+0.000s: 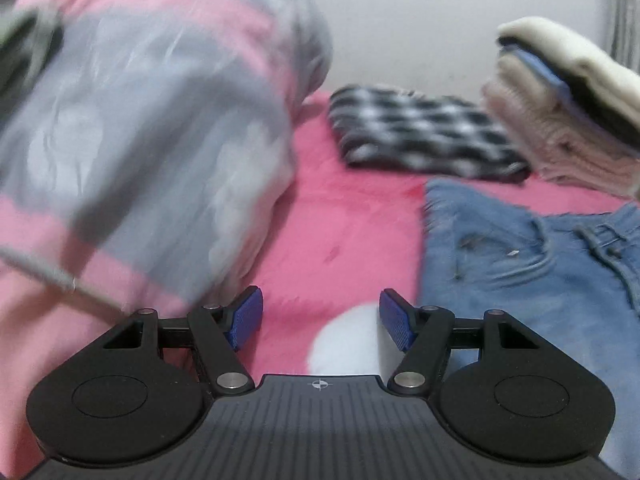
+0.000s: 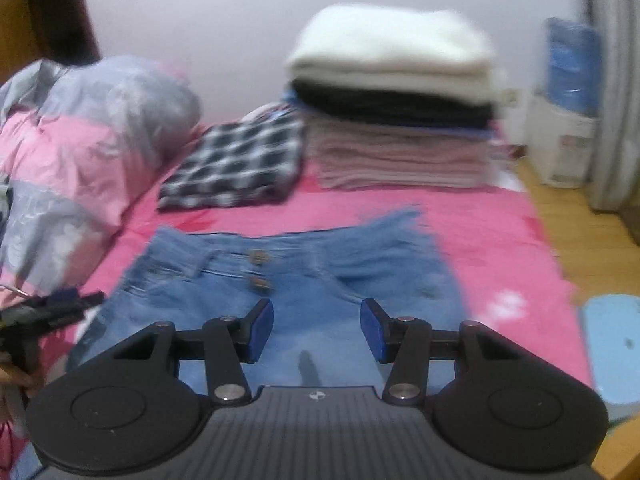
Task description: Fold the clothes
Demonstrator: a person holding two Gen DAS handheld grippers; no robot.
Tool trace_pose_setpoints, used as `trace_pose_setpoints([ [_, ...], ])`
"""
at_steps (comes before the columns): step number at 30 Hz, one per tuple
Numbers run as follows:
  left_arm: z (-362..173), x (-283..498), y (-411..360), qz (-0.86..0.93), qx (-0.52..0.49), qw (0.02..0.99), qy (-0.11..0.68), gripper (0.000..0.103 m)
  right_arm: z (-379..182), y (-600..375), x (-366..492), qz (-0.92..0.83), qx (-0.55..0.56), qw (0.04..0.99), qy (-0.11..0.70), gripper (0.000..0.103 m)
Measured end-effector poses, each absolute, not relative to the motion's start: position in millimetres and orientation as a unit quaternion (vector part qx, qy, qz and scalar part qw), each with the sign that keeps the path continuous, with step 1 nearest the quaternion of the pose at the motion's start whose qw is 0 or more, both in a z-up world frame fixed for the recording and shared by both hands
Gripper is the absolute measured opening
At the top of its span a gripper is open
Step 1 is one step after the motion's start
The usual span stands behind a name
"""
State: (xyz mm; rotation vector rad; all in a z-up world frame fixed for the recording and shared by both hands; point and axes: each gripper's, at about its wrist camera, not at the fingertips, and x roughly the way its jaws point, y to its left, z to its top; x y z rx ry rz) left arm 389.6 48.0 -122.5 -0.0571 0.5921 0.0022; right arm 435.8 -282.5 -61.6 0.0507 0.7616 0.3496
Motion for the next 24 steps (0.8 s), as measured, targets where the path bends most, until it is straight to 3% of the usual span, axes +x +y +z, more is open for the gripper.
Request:
trace_pose_setpoints([
  [8, -125.4, 384.4, 62.2, -0.022, -0.051, 0.957, 0.285, 0.063, -92.6, -217.0, 516.1, 0.114, -0.095, 0.906, 0.397, 0.051],
  [12, -102.8, 387.0, 55.1, -0.061, -0.041, 0.962, 0.261, 0.062, -111.4, -221.3, 530.6, 0.098, -0.085, 0.899, 0.418, 0.039],
  [15, -81.6, 401.4, 30.8, -0.117, -0.018, 0.958, 0.262, 0.062, -113.1, -227.9, 532.4, 0.090, -0.057, 0.901, 0.420, 0.012],
  [20, -74.8, 447.1, -22.1, -0.178, 0.011, 0.940, 0.292, 0.062, -112.8, -233.1, 532.8, 0.092, -0.029, 0.901, 0.422, 0.011],
  [22, -86.7, 465.6, -37.0, -0.166, 0.016, 0.935, 0.312, 0.051, -111.6, -234.6, 531.8, 0.092, -0.026, 0.903, 0.419, 0.012],
  [24, -99.1, 480.7, -47.8, -0.152, 0.025, 0.930, 0.333, 0.049, -110.4, -236.0, 530.8, 0.092, -0.023, 0.905, 0.415, 0.015],
])
